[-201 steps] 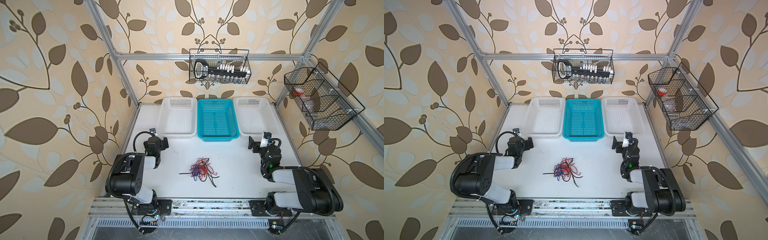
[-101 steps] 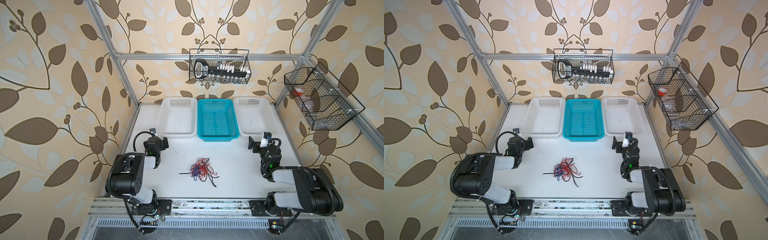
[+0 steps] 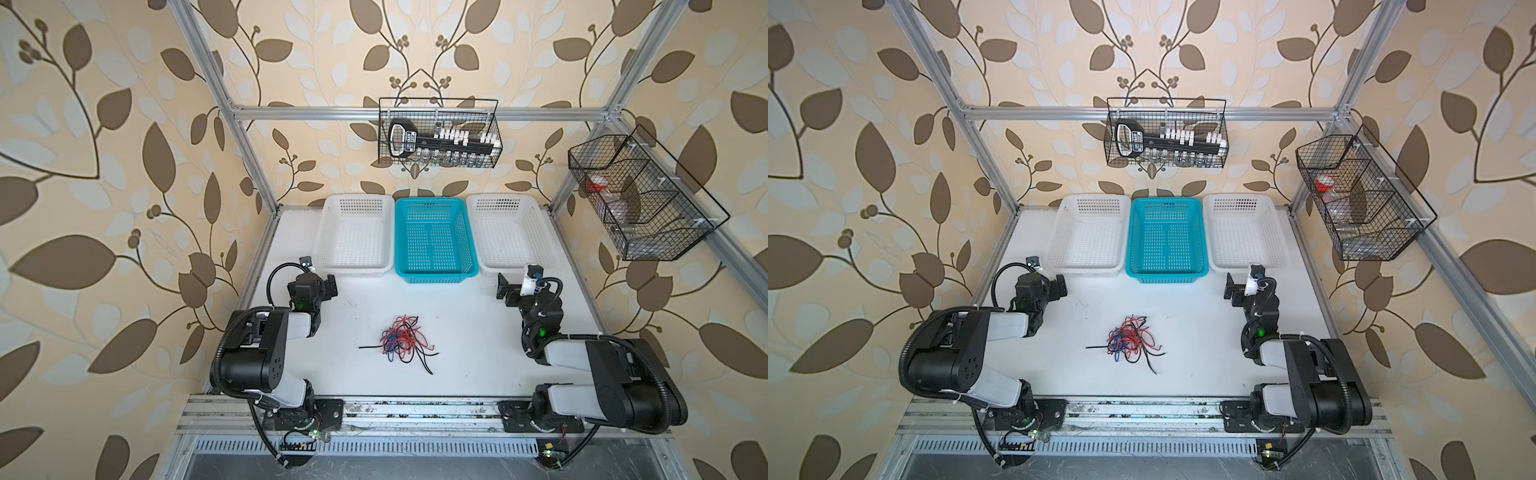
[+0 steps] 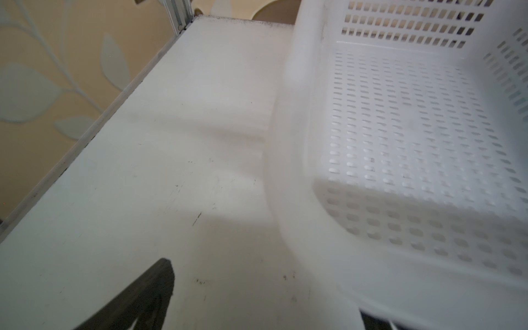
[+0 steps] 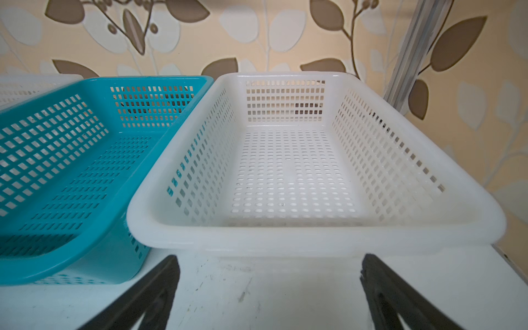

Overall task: Untangle and sort cables by color
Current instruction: Untie the cable from multiple cables.

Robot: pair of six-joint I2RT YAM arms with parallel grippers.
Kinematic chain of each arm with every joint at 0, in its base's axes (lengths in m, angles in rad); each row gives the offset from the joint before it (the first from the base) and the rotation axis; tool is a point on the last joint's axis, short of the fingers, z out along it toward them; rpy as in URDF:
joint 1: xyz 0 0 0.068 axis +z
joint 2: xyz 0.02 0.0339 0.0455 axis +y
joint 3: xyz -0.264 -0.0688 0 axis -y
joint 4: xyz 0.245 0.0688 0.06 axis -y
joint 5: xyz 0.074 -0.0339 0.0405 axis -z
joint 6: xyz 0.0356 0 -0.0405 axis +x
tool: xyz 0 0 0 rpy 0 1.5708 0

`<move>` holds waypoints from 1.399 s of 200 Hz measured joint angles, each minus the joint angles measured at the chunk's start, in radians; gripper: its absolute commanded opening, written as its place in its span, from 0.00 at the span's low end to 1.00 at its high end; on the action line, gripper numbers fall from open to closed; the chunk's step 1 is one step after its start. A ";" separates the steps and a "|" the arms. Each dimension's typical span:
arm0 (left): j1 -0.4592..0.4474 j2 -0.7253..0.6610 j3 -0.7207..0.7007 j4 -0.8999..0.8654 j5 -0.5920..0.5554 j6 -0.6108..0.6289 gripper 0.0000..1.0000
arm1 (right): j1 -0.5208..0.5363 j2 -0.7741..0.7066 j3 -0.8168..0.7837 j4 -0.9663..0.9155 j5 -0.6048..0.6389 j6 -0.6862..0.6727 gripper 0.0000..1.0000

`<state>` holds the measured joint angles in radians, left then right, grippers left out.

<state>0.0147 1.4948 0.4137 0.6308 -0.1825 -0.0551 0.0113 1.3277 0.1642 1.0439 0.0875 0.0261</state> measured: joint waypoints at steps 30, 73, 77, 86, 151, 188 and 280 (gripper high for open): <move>0.000 -0.060 0.175 -0.309 -0.006 -0.025 0.99 | 0.043 -0.179 -0.027 -0.067 0.093 -0.001 1.00; 0.000 -0.078 0.290 -0.490 -0.008 -0.109 0.99 | 0.125 -0.367 0.022 -0.277 0.232 0.022 1.00; 0.000 -0.082 0.287 -0.505 -0.008 -0.114 0.99 | 0.135 -0.381 0.031 -0.301 0.241 0.027 1.00; 0.000 -0.093 0.283 -0.539 -0.009 -0.127 0.99 | 0.164 -0.409 0.051 -0.354 0.263 0.032 1.00; -0.002 -0.338 0.214 -0.677 -0.009 -0.257 0.99 | 0.369 -0.487 0.262 -0.784 0.312 0.113 0.99; -0.002 -0.439 0.200 -0.683 0.054 -0.392 0.99 | 0.508 -0.486 0.377 -0.993 0.273 0.137 0.93; -0.278 -0.658 0.149 -0.875 0.156 -0.578 0.99 | 0.864 -0.350 0.500 -1.321 0.065 0.203 0.79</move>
<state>-0.2638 0.8371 0.5625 -0.2447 -0.0269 -0.6334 0.8749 0.9779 0.6647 -0.2775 0.1524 0.2287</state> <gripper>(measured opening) 0.990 0.799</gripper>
